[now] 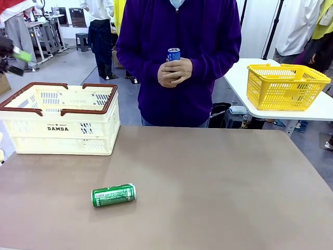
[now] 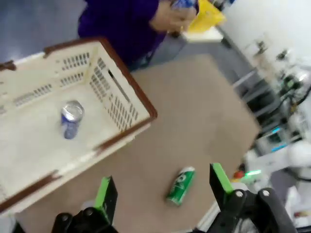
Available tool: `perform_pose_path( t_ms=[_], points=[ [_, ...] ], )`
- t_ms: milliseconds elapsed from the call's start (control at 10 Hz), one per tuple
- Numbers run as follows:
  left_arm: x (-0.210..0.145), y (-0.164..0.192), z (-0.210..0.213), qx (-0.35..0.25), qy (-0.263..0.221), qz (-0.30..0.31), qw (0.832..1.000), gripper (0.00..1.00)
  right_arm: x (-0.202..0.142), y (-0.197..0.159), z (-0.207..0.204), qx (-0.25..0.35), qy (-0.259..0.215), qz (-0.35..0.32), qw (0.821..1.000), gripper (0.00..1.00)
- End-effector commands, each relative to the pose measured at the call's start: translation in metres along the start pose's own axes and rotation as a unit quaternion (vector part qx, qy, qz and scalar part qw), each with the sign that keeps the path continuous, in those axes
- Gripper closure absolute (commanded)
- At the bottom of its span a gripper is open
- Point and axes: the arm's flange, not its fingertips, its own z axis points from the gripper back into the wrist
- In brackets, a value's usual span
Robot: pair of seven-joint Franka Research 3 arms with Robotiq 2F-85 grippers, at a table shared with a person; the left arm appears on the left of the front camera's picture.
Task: Place the drinks into the Shopping basket.
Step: Pick up one drink and place it into the Shopping basket.
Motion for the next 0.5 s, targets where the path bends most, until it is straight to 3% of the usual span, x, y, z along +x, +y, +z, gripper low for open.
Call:
perform_pose_path(
  t_ms=[0,200,300,400],
  points=[
    [-0.039,-0.049,-0.066,0.073,0.037,-0.065,0.995,0.0,-0.001,0.004,0.002,0.001,0.001,-0.006,1.0,0.0],
    [-0.065,-0.088,-0.134,0.083,0.111,-0.212,0.967,0.0,-0.001,0.004,0.002,0.001,0.001,-0.006,1.0,0.0],
    [-0.075,-0.102,-0.147,0.045,0.127,-0.243,0.961,0.0,-0.001,0.004,0.002,0.001,0.001,-0.006,1.0,0.0],
    [-0.069,-0.105,-0.142,0.039,0.09,-0.23,0.968,0.0,-0.001,0.004,0.002,0.001,0.001,-0.006,1.0,0.0]
  ],
)
